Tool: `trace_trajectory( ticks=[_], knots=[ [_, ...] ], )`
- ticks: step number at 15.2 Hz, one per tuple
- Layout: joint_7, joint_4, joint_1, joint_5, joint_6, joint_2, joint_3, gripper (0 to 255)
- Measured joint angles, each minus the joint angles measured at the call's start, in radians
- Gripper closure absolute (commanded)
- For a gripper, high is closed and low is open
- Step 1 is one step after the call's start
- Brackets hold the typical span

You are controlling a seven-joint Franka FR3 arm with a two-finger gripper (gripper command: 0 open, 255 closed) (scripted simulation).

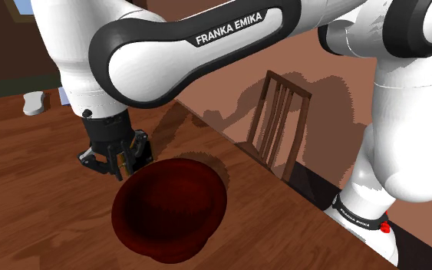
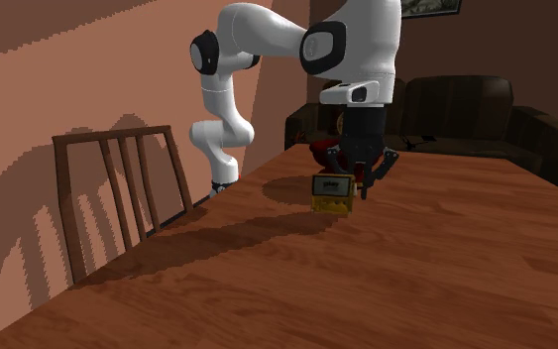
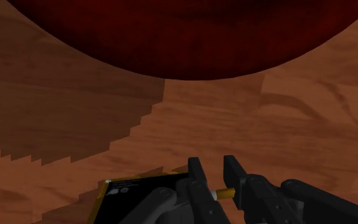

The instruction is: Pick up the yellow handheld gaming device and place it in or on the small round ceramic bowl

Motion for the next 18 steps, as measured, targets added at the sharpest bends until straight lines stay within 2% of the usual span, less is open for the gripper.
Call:
trace_trajectory(
  ticks=[9,18],
  knots=[
    [-0.012,0.080,0.004,0.009,-0.085,-0.008,0.004,255],
    [-0.018,0.218,0.023,0.008,-0.215,0.000,0.009,255]
  ],
)
